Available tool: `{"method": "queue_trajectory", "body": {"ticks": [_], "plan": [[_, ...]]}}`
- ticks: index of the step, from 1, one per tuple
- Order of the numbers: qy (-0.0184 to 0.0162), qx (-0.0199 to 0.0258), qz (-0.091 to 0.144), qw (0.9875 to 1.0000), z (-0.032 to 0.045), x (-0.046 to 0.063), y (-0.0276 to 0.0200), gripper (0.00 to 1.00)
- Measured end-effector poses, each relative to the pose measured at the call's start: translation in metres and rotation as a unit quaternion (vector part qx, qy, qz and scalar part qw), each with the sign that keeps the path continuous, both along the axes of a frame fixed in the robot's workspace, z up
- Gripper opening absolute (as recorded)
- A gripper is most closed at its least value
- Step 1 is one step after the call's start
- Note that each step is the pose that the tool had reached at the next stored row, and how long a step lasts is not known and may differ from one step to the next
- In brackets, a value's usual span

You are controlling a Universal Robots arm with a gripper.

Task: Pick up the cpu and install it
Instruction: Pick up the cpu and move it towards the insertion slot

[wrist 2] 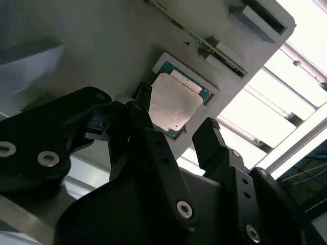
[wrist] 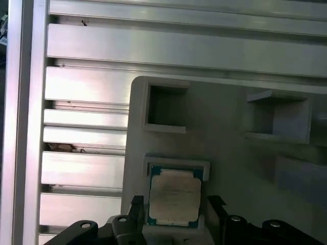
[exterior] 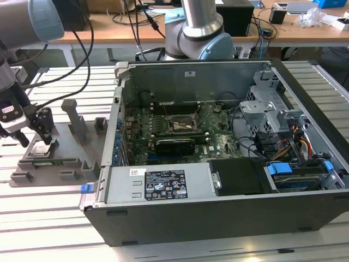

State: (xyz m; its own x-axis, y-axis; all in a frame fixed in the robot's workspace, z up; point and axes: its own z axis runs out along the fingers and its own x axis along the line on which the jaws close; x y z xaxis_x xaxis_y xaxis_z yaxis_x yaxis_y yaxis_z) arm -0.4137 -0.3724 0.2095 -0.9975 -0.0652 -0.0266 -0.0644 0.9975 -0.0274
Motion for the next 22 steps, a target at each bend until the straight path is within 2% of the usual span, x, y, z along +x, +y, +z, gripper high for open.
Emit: {"method": "queue_trajectory", "body": {"ticks": [4, 9, 22], "plan": [[0.0001, -0.0001, 0.0, 1.0, -0.0095, 0.0, 0.001, 0.6], [0.0001, -0.0001, 0.0, 1.0, -0.0148, 0.001, 0.001, 0.6], [0.0001, -0.0001, 0.0, 1.0, -0.0201, 0.002, 0.001, 0.6]]}}
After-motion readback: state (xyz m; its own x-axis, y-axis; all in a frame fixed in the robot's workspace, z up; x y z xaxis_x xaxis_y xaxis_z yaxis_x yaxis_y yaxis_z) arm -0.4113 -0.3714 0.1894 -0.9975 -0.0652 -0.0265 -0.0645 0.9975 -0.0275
